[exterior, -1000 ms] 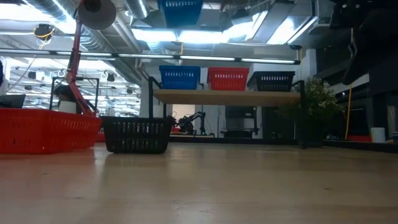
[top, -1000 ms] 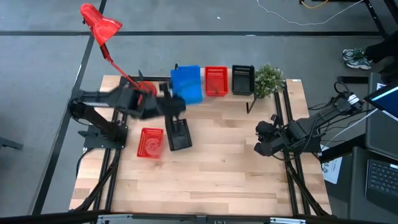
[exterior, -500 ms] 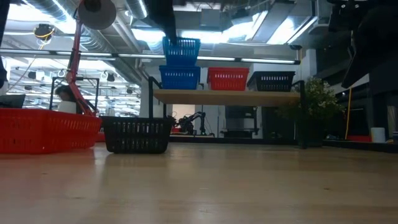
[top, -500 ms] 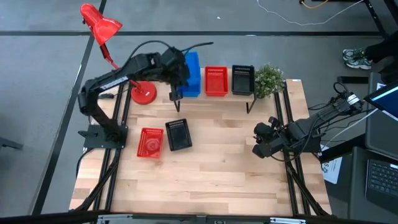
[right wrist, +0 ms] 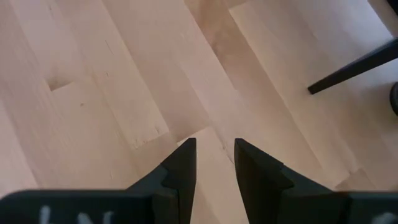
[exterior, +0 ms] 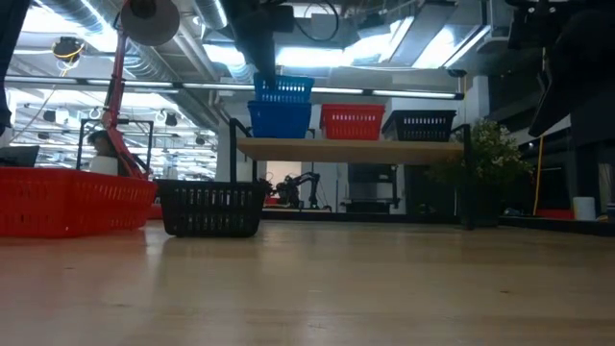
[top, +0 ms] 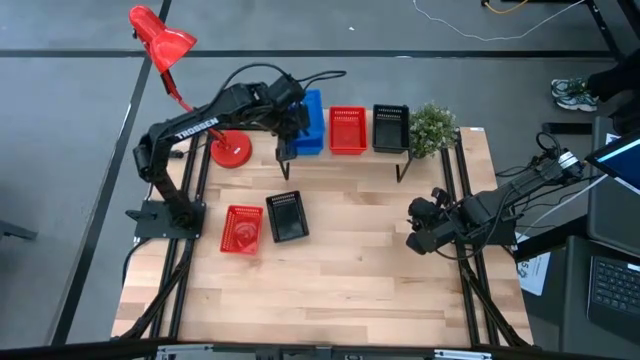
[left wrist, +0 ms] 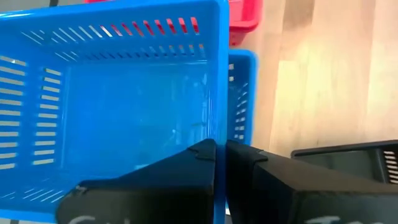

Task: Stack baskets on shelf by color
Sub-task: Stack the blue bin on top of the blue bin on the shelf, then stack the black bin on top of the black bin on the shelf

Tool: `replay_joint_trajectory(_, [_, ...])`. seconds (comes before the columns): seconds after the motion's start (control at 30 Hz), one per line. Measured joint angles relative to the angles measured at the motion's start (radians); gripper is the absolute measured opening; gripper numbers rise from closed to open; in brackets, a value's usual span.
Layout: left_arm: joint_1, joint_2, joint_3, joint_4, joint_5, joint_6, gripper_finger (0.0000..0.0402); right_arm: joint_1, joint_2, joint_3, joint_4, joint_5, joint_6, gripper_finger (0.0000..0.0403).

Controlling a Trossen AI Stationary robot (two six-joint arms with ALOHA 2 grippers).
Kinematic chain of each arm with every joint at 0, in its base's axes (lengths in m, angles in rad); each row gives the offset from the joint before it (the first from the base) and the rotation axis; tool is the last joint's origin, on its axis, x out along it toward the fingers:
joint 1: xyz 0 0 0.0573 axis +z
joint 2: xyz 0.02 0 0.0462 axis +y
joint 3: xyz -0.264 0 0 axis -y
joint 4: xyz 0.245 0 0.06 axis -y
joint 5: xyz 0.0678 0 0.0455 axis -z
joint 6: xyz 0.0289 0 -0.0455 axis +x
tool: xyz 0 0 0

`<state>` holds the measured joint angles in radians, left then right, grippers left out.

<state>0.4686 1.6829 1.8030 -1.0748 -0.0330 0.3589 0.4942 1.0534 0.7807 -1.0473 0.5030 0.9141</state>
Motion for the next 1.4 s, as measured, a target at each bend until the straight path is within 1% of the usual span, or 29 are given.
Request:
replay_joint_trajectory(0.23, [-0.041,0.0,0.0,-0.005,0.0,-0.009,0.0,0.0,0.0,0.0,-0.001,0.0,-0.006,0.0108])
replay_joint_trajectory(0.4, [-0.07,0.0,0.0,-0.005,-0.056,-0.009,0.0,0.0,0.0,0.0,-0.001,0.0,-0.006,0.0108])
replay_joint_trajectory(0.7, [-0.066,0.0,0.0,-0.021,-0.069,-0.009,0.0001,0.0,0.0,0.0,0.0,0.0,-0.005,0.0108])
replay_joint_trajectory(0.8, [-0.065,0.0,0.0,-0.031,-0.076,-0.016,0.0013,0.0,0.0,0.0,0.0,0.0,-0.005,0.0108])
replay_joint_trajectory(0.93, [-0.069,0.0,0.0,-0.051,-0.115,-0.017,0.0041,0.0,0.0,0.0,0.0,0.0,-0.003,0.0108])
replay_joint_trajectory(1.17, [-0.07,0.0,0.0,-0.063,-0.115,-0.016,0.0091,0.0,0.0,0.0,0.0,0.0,-0.003,0.0108])
replay_joint_trajectory(1.23, [-0.074,0.0,0.0,-0.06,-0.116,-0.016,0.0099,0.0,0.0,0.0,0.0,0.0,-0.003,0.0108])
replay_joint_trajectory(1.4, [-0.101,-0.022,0.0,-0.06,-0.117,-0.018,0.0102,0.0,0.0,0.0,0.0,0.0,-0.003,0.0108])
